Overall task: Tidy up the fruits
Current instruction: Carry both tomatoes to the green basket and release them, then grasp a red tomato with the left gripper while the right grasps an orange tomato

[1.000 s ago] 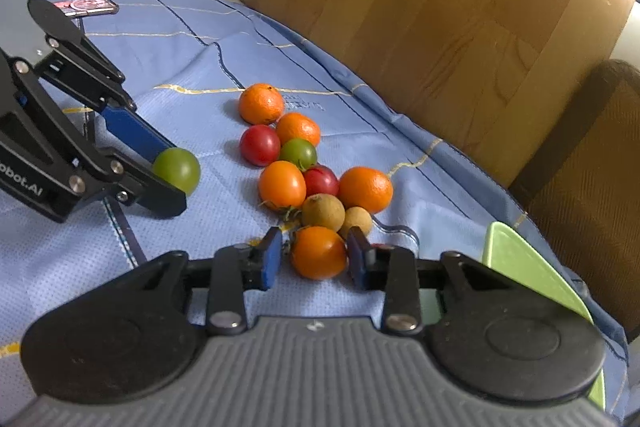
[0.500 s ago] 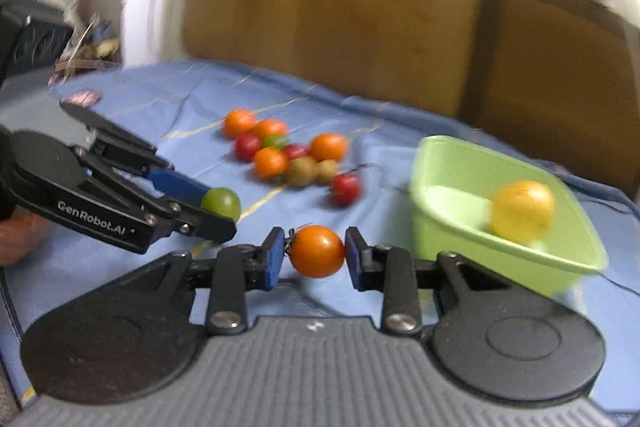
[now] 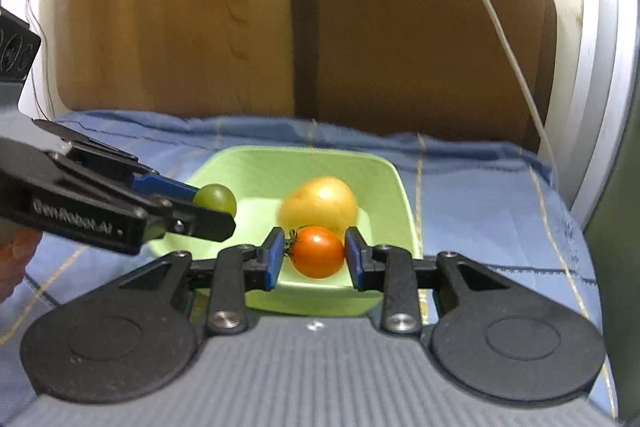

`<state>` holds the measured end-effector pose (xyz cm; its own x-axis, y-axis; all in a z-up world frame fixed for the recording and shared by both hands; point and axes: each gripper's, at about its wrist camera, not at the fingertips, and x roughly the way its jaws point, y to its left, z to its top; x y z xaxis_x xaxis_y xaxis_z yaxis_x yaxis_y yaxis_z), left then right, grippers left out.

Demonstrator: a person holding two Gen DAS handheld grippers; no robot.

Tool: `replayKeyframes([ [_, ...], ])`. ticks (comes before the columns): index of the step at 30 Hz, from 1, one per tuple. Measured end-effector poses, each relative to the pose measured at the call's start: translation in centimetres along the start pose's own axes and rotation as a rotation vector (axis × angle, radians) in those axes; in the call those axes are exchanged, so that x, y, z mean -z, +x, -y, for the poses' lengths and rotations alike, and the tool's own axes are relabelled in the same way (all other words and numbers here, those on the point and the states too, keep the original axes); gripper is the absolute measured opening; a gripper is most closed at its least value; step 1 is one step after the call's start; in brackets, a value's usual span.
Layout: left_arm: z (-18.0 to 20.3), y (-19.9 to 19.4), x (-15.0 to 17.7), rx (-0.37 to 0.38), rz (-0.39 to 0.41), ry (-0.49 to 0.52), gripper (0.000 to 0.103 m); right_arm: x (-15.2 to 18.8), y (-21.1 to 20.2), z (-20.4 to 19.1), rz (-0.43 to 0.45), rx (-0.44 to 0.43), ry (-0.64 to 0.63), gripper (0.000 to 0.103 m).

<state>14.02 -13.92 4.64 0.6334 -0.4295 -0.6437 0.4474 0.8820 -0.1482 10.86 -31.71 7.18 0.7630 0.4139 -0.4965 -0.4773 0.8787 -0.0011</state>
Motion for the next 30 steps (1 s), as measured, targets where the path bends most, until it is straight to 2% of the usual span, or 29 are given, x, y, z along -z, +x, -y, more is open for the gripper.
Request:
replayKeyframes([
  [3,0.2,0.7,0.1,-0.002,-0.01,0.02,0.035,-0.2,1.5,1.0,-0.048,-0.007,0.009,0.035],
  [7,0.7,1.3,0.0,-0.004,-0.017,0.04,0.045,-0.2,2.0,1.4,-0.072,-0.026,0.01,0.036],
  [10,0.8,0.9,0.2,-0.012,-0.001,0.043,0.051,-0.1,1.7,1.4,-0.07,-0.006,0.008,0.037],
  [13,0.5,-0.9,0.6,-0.006,0.027,0.026,0.053,0.0,1.3,1.4,-0.056,-0.005,0.035,0.037],
  [16,-0.9,-4.5,1.9,0.014,0.087,-0.004,0.052,0.1,-0.1,1.1,-0.015,0.008,0.047,0.037],
  [17,-1.5,-6.0,2.6,0.013,0.104,-0.02,0.055,0.0,-0.6,0.9,0.0,0.013,0.046,0.037],
  [21,-5.3,-12.0,5.9,-0.058,0.168,-0.087,0.055,-0.2,-3.2,-0.8,0.074,-0.004,0.041,0.037],
  [24,-8.5,-15.2,8.2,-0.171,0.18,-0.141,0.055,-0.3,-4.2,-2.8,0.102,-0.06,0.027,0.037],
  [27,-11.1,-16.7,9.9,-0.251,0.16,-0.185,0.054,-0.3,-4.3,-5.8,0.11,-0.151,0.0,0.037],
  [30,-12.7,-16.6,10.7,-0.277,0.147,-0.208,0.052,-0.1,-3.0,-9.2,0.087,-0.228,-0.033,0.037],
])
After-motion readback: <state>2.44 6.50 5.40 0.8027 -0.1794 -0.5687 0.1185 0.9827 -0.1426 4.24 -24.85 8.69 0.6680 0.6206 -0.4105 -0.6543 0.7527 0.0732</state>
